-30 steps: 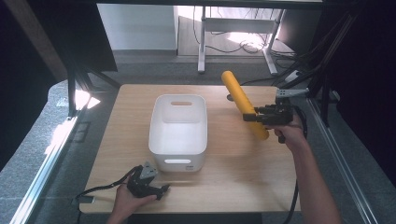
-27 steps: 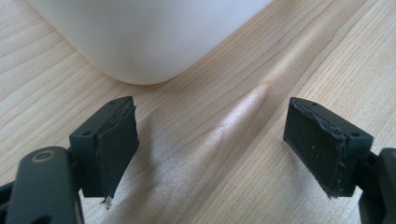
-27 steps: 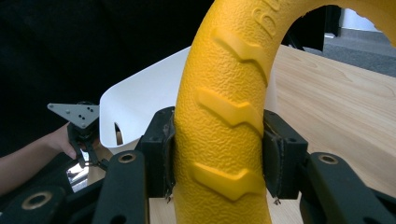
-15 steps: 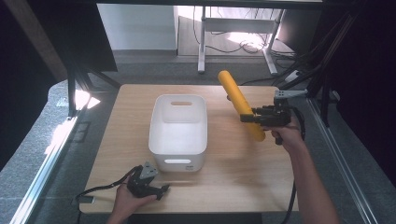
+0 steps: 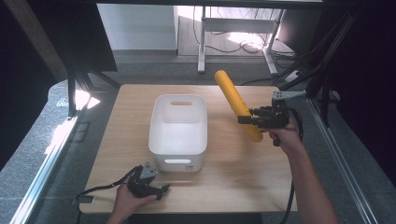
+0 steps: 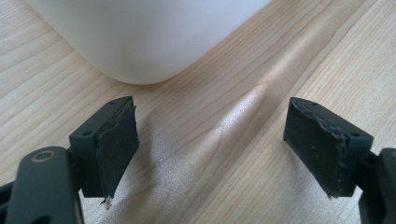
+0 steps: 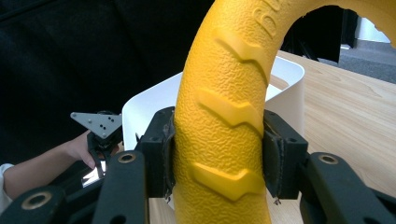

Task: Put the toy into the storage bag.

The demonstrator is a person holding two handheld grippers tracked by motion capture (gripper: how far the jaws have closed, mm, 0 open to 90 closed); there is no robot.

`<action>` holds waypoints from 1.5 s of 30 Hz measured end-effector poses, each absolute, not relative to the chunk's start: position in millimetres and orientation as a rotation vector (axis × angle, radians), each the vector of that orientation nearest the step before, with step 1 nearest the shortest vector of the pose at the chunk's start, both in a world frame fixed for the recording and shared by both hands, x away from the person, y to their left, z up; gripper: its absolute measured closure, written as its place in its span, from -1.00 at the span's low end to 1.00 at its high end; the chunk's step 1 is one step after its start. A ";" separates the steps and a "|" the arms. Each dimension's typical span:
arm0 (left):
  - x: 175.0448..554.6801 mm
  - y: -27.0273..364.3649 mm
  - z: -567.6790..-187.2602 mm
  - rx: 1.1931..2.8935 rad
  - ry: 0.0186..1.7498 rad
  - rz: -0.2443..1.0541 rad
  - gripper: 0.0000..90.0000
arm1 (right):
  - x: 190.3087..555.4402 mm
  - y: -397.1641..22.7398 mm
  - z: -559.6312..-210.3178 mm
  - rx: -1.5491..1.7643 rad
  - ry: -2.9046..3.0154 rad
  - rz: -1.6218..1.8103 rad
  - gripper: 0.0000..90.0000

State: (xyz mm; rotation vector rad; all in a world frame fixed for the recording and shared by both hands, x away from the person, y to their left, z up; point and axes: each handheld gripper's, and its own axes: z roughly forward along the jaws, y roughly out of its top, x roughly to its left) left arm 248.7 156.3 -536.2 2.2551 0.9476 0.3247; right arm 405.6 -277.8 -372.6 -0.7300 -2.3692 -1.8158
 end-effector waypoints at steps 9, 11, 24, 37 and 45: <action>249.0 156.2 -536.6 2.257 0.946 0.324 -0.60 | 401.1 -273.5 -369.2 -0.716 -2.352 -1.843 0.15; 249.0 156.1 -536.8 2.257 0.946 0.325 -0.60 | 400.2 -272.8 -368.5 -0.714 -2.350 -1.848 0.15; 249.1 156.0 -536.8 2.263 0.944 0.323 -0.60 | 391.1 -262.5 -357.7 -0.663 -2.355 -1.879 0.15; 249.0 156.1 -536.6 2.258 0.944 0.325 -0.60 | 377.1 -246.9 -338.4 -0.581 -2.350 -1.952 0.15; 248.9 156.3 -536.3 2.258 0.945 0.325 -0.60 | 371.5 -237.1 -328.0 -0.530 -2.356 -1.968 0.15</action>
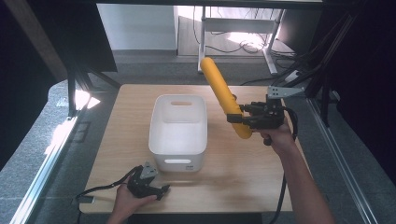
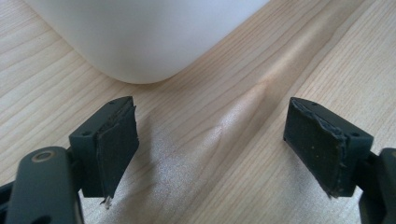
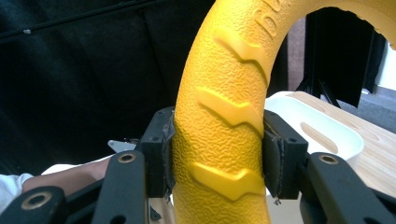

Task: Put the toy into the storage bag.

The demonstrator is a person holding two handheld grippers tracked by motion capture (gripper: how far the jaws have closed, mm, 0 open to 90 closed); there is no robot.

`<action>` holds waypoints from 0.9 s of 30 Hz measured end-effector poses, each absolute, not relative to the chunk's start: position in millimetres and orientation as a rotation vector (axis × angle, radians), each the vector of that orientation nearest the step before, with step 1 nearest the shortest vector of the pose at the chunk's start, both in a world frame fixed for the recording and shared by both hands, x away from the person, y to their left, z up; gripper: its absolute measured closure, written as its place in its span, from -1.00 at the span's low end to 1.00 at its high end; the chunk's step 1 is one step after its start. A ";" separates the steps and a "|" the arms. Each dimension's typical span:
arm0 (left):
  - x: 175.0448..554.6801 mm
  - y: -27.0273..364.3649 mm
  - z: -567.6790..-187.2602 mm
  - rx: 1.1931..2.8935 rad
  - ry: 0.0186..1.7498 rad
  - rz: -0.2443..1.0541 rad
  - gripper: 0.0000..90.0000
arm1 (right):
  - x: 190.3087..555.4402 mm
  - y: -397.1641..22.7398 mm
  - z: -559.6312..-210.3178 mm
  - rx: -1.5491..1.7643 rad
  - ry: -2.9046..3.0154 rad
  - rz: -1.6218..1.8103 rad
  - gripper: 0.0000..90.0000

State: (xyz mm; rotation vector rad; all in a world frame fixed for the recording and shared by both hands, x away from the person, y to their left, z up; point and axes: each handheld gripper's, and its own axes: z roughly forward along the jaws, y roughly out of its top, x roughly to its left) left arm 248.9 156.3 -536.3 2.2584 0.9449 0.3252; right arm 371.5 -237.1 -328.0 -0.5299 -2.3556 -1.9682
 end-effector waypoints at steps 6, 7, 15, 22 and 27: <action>248.9 156.5 -536.1 2.261 0.944 0.327 -0.60 | 368.3 -230.3 -322.8 -0.494 -2.347 -1.979 0.15; 248.9 156.4 -536.1 2.260 0.944 0.325 -0.60 | 367.6 -228.9 -322.0 -0.488 -2.345 -1.982 0.15; 248.9 156.5 -536.3 2.260 0.943 0.328 -0.60 | 364.9 -218.9 -313.0 -0.441 -2.341 -1.999 0.15; 249.0 156.7 -536.1 2.263 0.942 0.328 -0.60 | 363.1 -211.2 -307.4 -0.402 -2.328 -2.019 0.15; 248.9 156.6 -536.1 2.261 0.943 0.328 -0.60 | 361.0 -205.5 -304.0 -0.380 -2.318 -2.031 0.15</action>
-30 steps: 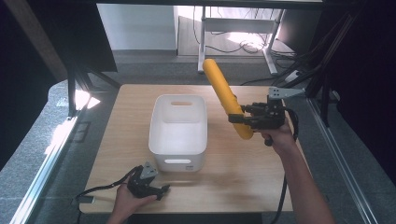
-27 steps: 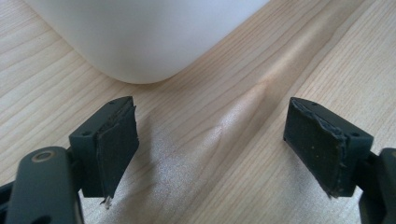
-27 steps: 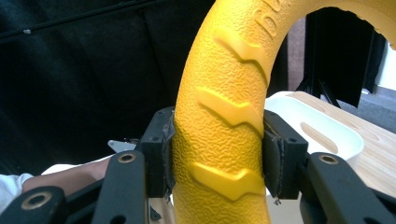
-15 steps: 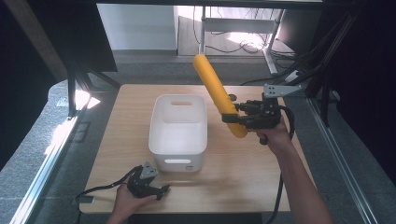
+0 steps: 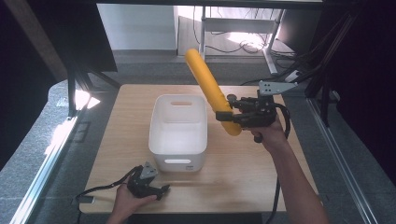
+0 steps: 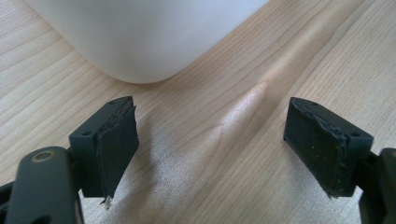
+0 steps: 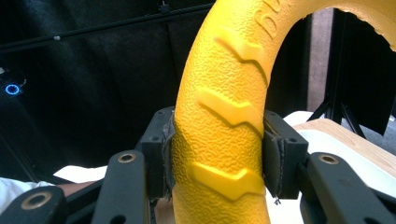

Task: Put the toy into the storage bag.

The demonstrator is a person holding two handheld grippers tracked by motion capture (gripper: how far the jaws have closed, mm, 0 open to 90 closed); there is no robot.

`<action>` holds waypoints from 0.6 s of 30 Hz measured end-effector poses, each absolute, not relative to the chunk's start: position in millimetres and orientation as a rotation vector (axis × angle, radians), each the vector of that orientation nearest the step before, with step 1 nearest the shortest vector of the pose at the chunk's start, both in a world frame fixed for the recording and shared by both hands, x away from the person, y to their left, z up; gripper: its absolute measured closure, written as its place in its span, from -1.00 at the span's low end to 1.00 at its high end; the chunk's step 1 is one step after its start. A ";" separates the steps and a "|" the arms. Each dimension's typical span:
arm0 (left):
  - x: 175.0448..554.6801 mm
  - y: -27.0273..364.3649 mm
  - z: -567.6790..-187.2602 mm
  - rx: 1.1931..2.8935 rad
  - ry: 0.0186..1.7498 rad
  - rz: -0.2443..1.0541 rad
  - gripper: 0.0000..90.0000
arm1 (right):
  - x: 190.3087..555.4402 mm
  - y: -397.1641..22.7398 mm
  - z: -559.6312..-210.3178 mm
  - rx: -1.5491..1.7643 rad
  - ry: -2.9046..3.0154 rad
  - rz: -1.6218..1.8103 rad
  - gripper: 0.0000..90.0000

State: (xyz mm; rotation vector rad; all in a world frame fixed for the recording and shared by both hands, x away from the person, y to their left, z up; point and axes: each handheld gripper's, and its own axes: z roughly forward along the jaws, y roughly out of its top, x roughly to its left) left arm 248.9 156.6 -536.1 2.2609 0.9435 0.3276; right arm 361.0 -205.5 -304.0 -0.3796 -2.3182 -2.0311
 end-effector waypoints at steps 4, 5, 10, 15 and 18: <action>248.7 156.9 -535.6 2.259 0.945 0.329 -0.60 | 359.7 -201.2 -300.5 -0.362 -2.310 -2.042 0.15; 248.7 157.0 -535.4 2.259 0.945 0.327 -0.60 | 359.2 -200.0 -299.6 -0.359 -2.306 -2.042 0.15; 248.7 157.2 -535.1 2.259 0.946 0.330 -0.60 | 357.1 -193.9 -295.4 -0.330 -2.298 -2.050 0.15; 248.9 157.1 -535.4 2.265 0.943 0.330 -0.60 | 354.5 -185.9 -292.7 -0.301 -2.293 -2.048 0.15; 248.7 157.2 -535.3 2.262 0.945 0.325 -0.60 | 353.2 -179.9 -292.1 -0.281 -2.294 -2.045 0.15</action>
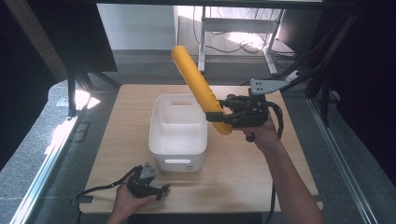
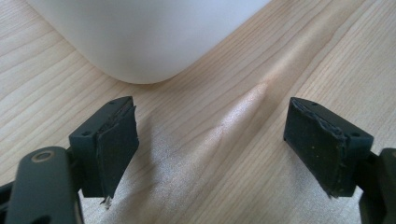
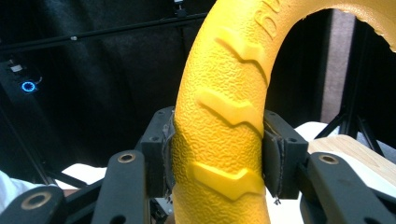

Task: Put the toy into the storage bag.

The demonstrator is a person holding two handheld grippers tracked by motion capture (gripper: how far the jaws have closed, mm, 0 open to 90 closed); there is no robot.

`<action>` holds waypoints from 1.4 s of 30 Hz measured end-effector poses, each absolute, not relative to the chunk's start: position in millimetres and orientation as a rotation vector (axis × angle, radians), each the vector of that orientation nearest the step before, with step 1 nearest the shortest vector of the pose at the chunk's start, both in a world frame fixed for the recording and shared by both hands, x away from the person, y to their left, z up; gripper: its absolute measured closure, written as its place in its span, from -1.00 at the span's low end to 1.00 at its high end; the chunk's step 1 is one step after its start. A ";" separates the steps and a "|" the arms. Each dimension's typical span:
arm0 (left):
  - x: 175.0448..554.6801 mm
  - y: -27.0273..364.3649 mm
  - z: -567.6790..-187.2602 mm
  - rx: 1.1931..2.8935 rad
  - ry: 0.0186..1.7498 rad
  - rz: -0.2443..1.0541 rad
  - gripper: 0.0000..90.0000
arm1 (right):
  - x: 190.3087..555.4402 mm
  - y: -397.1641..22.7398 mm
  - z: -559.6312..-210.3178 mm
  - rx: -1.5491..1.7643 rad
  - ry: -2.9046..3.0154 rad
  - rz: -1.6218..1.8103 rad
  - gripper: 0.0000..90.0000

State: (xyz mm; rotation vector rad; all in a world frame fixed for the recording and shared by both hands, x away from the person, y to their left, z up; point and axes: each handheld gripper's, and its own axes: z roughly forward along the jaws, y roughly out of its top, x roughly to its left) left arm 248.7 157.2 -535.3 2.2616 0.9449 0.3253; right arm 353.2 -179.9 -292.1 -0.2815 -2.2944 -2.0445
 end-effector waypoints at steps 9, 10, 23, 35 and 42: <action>248.5 156.9 -535.4 2.260 0.946 0.323 -0.60 | 349.4 -164.2 -289.8 -0.220 -2.277 -2.027 0.15; 248.5 157.0 -535.2 2.260 0.945 0.323 -0.60 | 349.4 -162.5 -290.3 -0.221 -2.274 -2.029 0.15; 248.5 157.0 -535.4 2.262 0.945 0.324 -0.60 | 349.8 -145.8 -295.6 -0.182 -2.252 -2.006 0.15; 248.4 157.4 -535.3 2.263 0.942 0.328 -0.60 | 350.4 -126.6 -300.3 -0.152 -2.237 -1.983 0.15; 248.5 157.9 -534.8 2.263 0.937 0.331 -0.60 | 350.1 -117.4 -304.9 -0.148 -2.234 -1.947 0.15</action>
